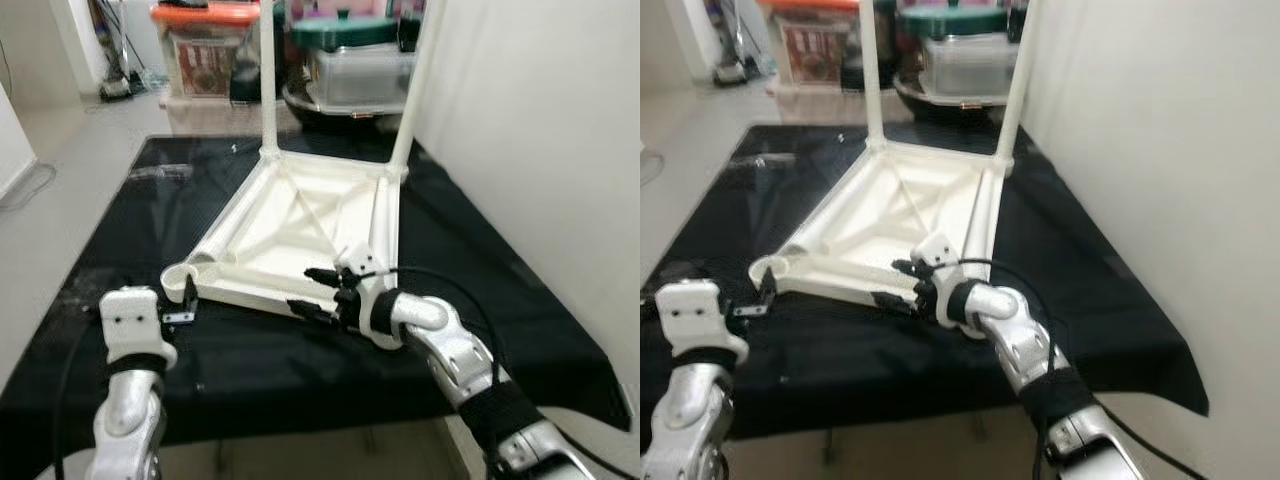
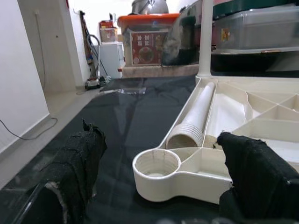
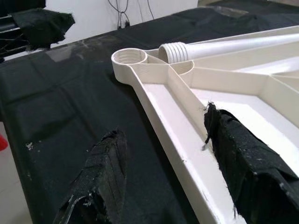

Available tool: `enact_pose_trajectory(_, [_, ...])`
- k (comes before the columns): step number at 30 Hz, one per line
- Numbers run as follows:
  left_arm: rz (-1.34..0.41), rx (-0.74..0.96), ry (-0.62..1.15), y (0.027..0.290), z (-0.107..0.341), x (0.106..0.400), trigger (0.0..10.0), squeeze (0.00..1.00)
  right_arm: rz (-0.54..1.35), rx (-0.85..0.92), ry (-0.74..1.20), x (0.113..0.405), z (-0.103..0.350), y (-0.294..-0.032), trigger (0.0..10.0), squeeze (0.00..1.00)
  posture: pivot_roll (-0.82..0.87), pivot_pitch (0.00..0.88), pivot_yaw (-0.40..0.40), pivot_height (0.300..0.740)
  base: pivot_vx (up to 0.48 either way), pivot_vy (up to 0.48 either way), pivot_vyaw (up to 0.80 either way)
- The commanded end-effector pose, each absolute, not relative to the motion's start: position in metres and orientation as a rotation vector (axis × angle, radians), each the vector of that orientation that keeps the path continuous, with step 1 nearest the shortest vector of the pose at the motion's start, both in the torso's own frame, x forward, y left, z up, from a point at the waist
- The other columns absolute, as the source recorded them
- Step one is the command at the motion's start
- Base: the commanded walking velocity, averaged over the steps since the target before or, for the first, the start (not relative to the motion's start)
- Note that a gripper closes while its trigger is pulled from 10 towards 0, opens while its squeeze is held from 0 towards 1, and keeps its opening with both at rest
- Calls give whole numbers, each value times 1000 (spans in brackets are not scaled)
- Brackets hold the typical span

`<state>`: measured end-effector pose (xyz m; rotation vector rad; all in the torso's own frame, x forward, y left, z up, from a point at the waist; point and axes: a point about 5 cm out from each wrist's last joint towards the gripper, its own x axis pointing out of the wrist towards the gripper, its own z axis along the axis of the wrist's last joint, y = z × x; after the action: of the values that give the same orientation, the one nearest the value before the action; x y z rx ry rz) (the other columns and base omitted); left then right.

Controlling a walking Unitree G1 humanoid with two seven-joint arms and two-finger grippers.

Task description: Building children table

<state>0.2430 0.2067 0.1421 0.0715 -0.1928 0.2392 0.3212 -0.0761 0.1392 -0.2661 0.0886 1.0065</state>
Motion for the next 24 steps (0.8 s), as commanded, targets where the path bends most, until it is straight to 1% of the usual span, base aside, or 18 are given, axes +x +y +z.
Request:
enact_pose_trajectory(1, [237, 70, -179, 206, 141, 245, 10000, 0, 1003, -284, 65, 324, 142, -74, 10000, 0, 65, 0, -83, 740, 0, 0, 0])
enact_pose_trajectory(10, [208, 63, -168, 198, 138, 246, 10000, 0, 960, -270, 52, 326, 143, -71, 10000, 0, 51, 0, -68, 740, 0, 0, 0])
enact_pose_trajectory(14, [212, 64, -168, 201, 139, 247, 10000, 0, 978, -289, 54, 327, 143, -70, 10000, 0, 54, 0, -69, 740, 0, 0, 0])
enact_pose_trajectory(19, [226, 63, -168, 205, 140, 246, 10000, 0, 1015, -308, 51, 327, 142, -63, 10000, 0, 59, 0, -76, 740, 0, 0, 0])
enact_pose_trajectory(20, [227, 62, -169, 205, 140, 245, 10000, 0, 1013, -303, 45, 327, 143, -61, 10000, 0, 59, 0, -76, 740, 0, 0, 800])
enact_pose_trajectory(21, [225, 63, -166, 204, 140, 245, 10000, 0, 997, -230, 63, 329, 144, -60, 10000, 0, 66, 0, -81, 740, 0, 0, 0])
enact_pose_trajectory(23, [224, 66, -166, 203, 139, 244, 10000, 0, 995, -231, 50, 330, 146, -58, 10000, 0, 66, 0, -81, 740, 0, 0, 0])
enact_pose_trajectory(24, [223, 66, -165, 202, 139, 244, 10000, 0, 990, -275, 24, 330, 148, -57, 10000, 0, 64, 0, -78, 740, 0, 0, 800])
